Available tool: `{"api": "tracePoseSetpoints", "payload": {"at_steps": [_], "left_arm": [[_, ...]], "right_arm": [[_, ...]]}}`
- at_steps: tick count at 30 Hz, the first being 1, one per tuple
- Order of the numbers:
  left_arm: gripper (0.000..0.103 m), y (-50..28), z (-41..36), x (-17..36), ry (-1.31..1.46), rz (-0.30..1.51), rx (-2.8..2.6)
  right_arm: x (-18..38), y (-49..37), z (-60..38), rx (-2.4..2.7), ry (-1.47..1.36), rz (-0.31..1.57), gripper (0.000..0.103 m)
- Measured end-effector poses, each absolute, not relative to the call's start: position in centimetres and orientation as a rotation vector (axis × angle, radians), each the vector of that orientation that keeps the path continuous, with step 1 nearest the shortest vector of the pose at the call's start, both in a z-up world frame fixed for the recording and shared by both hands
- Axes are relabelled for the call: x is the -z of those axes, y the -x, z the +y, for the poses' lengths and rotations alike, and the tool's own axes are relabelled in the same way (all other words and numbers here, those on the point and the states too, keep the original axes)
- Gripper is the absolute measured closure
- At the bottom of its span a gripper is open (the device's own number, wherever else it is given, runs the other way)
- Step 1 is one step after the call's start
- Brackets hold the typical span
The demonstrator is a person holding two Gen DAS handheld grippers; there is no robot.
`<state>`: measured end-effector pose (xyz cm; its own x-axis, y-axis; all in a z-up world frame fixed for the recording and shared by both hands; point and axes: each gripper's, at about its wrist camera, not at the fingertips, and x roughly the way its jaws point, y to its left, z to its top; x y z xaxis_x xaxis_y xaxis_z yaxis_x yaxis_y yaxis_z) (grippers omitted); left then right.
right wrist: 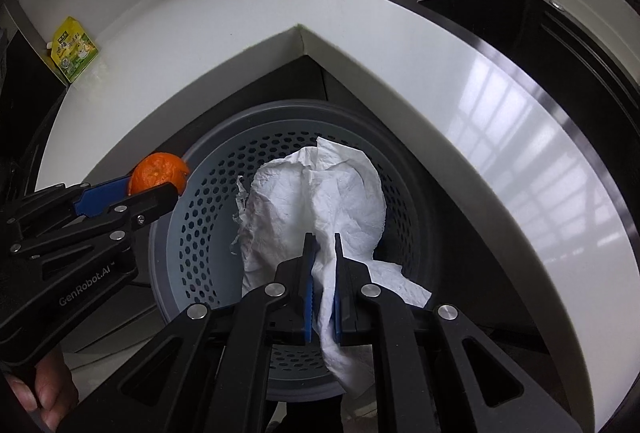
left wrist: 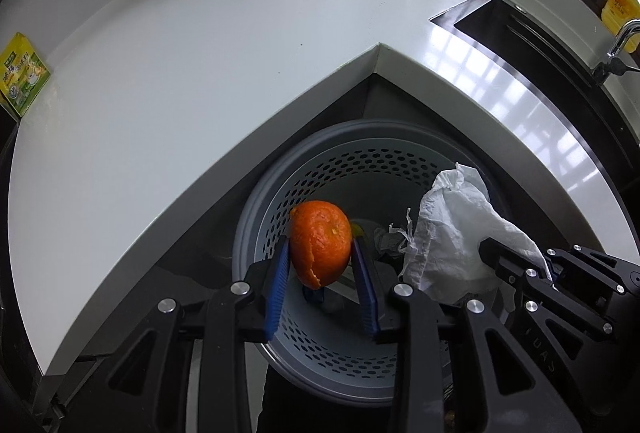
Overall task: Collect trash
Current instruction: 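Open both tools over the bin to drop the orange and tissue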
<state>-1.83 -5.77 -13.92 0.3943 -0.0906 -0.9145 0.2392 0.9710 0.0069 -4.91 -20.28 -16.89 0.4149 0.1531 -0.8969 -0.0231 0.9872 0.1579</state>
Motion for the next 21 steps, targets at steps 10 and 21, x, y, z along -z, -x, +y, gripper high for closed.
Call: {"api": "tracePoseSetpoints", "payload": {"at_steps": [10,21], "left_arm": [[0.039,2.3,-4.5,12.9,-0.131,1.127,0.157],[0.037,3.0,-4.3,10.6,-0.118,1.116,0.129]], "right_arm": [[16.1,5.4,-20.4,-0.109,-0.102,1.09,0.056],[13.9,6.2,-21.7,-0.086,-0.127,1.08,0.054]]}}
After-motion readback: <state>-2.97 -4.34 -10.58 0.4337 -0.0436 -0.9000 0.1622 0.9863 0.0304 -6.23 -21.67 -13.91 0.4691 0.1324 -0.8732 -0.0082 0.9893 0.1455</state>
